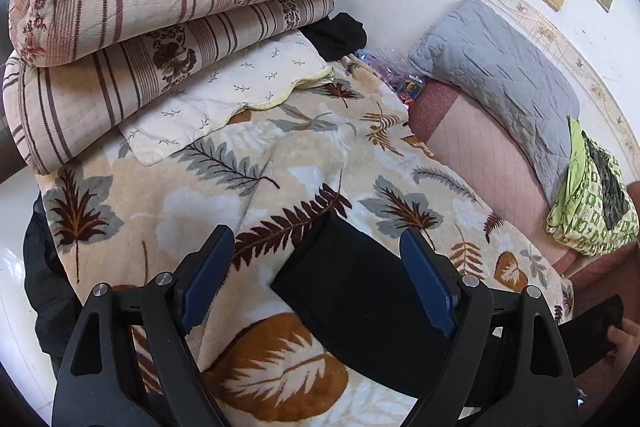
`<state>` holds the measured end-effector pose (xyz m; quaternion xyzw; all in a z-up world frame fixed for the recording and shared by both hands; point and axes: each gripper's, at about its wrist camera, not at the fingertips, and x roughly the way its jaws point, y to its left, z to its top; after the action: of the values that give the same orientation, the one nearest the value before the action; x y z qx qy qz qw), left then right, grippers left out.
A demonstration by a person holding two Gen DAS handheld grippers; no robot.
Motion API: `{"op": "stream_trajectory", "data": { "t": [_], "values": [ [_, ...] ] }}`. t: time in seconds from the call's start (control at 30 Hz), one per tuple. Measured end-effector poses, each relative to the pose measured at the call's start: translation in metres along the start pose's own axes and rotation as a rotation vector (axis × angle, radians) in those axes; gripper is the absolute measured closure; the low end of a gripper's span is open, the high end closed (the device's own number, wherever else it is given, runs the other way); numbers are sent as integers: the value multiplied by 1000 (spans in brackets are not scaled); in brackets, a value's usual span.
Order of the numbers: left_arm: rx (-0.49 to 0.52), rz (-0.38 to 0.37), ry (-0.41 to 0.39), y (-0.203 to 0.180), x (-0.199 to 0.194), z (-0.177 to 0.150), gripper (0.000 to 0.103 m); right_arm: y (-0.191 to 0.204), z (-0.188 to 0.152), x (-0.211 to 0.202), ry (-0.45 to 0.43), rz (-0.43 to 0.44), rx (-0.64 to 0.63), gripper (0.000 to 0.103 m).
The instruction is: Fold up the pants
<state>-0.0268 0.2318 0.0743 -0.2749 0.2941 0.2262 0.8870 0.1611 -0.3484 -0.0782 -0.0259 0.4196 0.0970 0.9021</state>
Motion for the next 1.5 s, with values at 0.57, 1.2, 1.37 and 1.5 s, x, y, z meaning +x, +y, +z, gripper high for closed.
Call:
{"op": "stream_trajectory", "data": {
  "t": [0.57, 1.2, 1.37, 1.5],
  "values": [
    [-40, -4, -24, 7, -6, 4, 18, 1, 0, 1, 6, -2, -3, 0],
    [-149, -70, 111, 33, 12, 8, 18, -4, -1, 0, 5, -1, -5, 0],
    [-152, -81, 151, 33, 23, 8, 18, -1, 0, 0, 5, -2, -6, 0],
    [-172, -93, 175, 37, 26, 8, 18, -1, 1, 0, 3, -1, -6, 0]
  ]
}}
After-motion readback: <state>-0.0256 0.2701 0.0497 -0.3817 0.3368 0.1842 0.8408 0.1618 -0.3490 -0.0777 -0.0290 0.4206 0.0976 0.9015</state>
